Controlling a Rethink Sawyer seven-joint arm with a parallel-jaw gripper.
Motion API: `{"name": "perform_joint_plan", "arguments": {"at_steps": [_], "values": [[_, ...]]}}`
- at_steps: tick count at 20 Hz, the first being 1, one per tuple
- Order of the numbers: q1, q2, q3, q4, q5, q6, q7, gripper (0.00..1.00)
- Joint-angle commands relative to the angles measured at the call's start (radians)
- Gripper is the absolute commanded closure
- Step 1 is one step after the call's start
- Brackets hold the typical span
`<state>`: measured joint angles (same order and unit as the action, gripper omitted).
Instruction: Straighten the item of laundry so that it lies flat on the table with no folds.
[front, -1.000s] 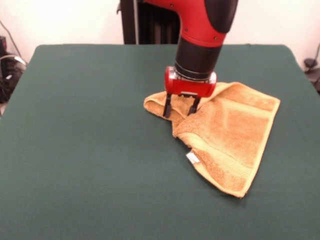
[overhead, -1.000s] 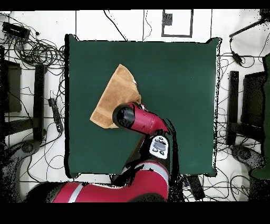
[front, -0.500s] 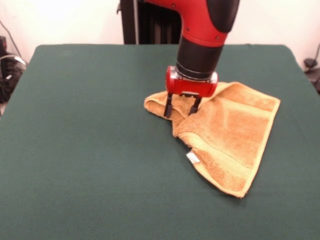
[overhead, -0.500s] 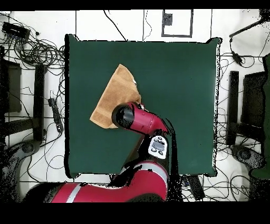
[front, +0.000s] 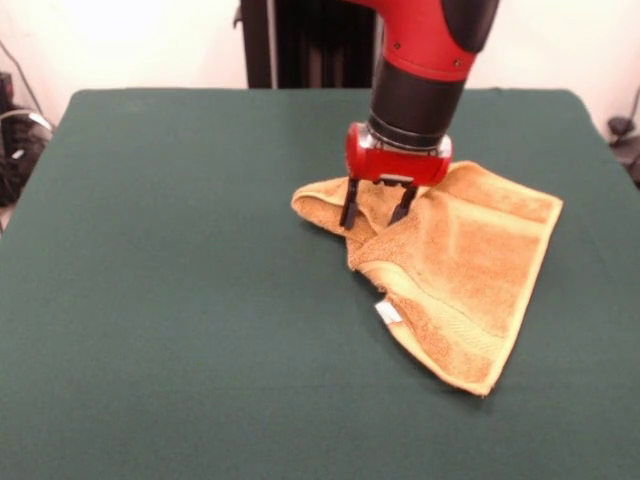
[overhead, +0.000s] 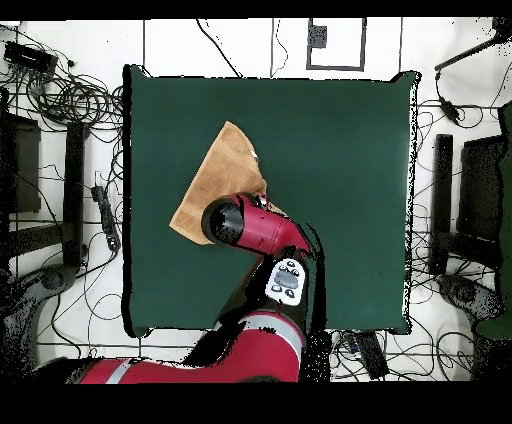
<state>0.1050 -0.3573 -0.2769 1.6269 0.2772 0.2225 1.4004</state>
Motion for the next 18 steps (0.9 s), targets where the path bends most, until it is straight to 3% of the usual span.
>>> {"name": "perform_joint_plan", "arguments": {"at_steps": [1,18], "values": [[0.046,0.021,0.045,0.055,0.052,-0.005,0.297,0.00],[0.017,0.071,0.081,0.030,0.062,-0.042,0.288,0.00]]}}
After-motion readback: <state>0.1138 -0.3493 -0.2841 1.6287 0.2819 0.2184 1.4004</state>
